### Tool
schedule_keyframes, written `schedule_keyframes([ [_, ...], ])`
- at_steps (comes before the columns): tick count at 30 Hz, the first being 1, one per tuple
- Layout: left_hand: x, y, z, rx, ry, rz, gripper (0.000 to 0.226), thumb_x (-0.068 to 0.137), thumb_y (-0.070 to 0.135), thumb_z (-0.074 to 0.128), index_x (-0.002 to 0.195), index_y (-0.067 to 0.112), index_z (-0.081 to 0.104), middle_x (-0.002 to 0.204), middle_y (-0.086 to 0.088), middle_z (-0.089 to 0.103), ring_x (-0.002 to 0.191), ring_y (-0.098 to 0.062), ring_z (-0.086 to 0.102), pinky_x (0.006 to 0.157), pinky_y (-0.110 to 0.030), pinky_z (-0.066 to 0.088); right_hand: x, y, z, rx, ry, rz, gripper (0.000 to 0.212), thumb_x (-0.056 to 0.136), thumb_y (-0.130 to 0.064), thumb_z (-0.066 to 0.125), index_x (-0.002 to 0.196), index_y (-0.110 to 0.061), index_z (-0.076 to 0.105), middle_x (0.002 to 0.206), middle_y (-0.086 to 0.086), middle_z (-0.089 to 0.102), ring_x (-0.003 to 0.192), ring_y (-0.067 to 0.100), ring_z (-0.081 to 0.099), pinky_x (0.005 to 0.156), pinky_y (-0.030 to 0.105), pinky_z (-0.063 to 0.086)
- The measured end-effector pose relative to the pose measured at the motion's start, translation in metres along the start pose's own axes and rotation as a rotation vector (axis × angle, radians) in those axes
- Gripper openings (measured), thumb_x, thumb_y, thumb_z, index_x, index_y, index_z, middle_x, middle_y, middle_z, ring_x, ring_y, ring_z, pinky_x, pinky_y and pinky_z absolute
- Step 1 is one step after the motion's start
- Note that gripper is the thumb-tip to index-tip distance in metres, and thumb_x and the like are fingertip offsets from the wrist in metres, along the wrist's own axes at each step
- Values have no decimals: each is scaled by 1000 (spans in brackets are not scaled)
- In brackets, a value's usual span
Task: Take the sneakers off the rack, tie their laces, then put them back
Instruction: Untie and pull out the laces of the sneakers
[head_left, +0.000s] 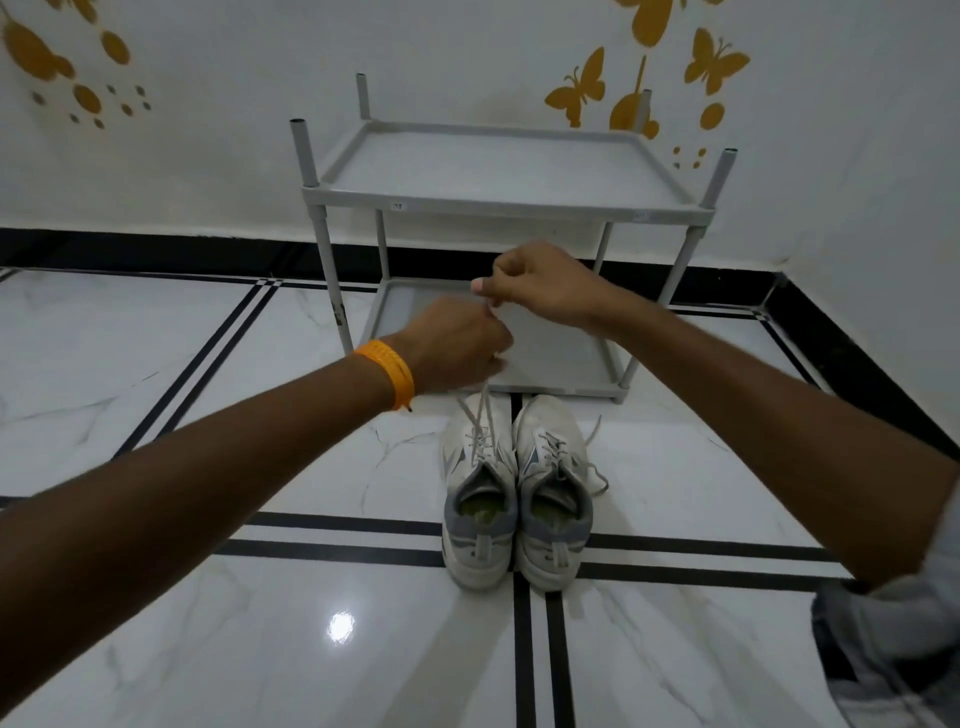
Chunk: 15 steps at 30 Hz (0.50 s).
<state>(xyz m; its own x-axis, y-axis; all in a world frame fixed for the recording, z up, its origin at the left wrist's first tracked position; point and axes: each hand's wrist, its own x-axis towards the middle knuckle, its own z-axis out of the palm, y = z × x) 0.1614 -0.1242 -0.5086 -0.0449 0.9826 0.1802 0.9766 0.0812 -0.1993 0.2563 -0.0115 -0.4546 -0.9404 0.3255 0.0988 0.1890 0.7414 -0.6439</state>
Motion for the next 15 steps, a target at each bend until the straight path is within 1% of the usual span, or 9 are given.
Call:
schedule_keyframes([
  [1, 2, -2, -4, -136, -21, -124, 29, 93, 37, 56, 79, 12, 64, 77, -8, 64, 68, -24, 61, 62, -31, 49, -1, 1, 1, -37, 71, -7, 29, 91, -27, 60, 66, -14, 59, 70, -3, 64, 83, 23, 66, 72, 37, 49],
  [3, 5, -2, -13, -678, -95, -396, 33, 93, 38, 56, 71, 13, 57, 63, -5, 55, 56, -19, 54, 56, -28, 44, -8, 5, 0, -99, 211, 31, 13, 90, -13, 57, 93, -8, 69, 90, 0, 66, 86, 18, 61, 75, 34, 50],
  [4, 5, -2, -17, -985, -113, -519, 33, 95, 37, 52, 71, 14, 53, 62, -3, 52, 52, -16, 47, 53, -26, 39, -12, 10, -1, -72, 197, 75, 19, 88, -9, 58, 103, -9, 69, 92, -3, 64, 85, 12, 58, 73, 28, 47],
  [6, 3, -2, -24, -1355, -116, -680, 33, 98, 38, 45, 72, 18, 49, 62, 0, 49, 52, -13, 42, 52, -25, 35, -24, 17, 3, 63, -26, 183, 23, 84, -12, 66, 107, -12, 69, 90, -6, 62, 81, 7, 55, 71, 25, 43],
  [7, 2, -2, -25, -1422, -122, -696, 34, 98, 39, 43, 70, 19, 49, 61, 2, 50, 52, -12, 43, 53, -24, 35, -29, 19, 9, 84, -128, 214, 19, 82, -17, 71, 101, -12, 70, 86, -2, 63, 77, 9, 54, 69, 27, 43],
  [8, 1, -2, -25, -1442, -130, -679, 36, 98, 40, 44, 68, 20, 49, 60, 3, 50, 51, -12, 43, 54, -24, 36, -32, 21, 17, 61, -156, 206, 17, 80, -21, 74, 91, -8, 70, 79, 3, 60, 71, 13, 51, 65, 31, 41],
  [10, 1, -1, -23, -1441, -127, -640, 39, 97, 39, 46, 64, 20, 50, 56, 4, 49, 49, -11, 43, 53, -25, 36, -34, 22, 27, 62, -71, 156, 26, 80, -23, 75, 76, 0, 66, 66, 6, 52, 62, 16, 46, 60, 31, 36],
  [12, 0, -1, -21, -1477, -112, -640, 37, 96, 37, 46, 63, 19, 49, 57, 4, 48, 51, -12, 42, 54, -25, 35, -36, 23, 25, 123, 19, 125, 27, 84, -23, 71, 76, 3, 67, 61, 4, 55, 55, 13, 48, 54, 30, 38],
  [15, -4, -5, -18, -1609, -100, -622, 24, 91, 29, 48, 70, 17, 50, 64, 1, 47, 58, -13, 43, 60, -27, 38, -39, 21, 6, 218, 98, 136, 19, 89, -21, 66, 83, -5, 74, 64, 3, 63, 55, 10, 53, 51, 24, 40],
])
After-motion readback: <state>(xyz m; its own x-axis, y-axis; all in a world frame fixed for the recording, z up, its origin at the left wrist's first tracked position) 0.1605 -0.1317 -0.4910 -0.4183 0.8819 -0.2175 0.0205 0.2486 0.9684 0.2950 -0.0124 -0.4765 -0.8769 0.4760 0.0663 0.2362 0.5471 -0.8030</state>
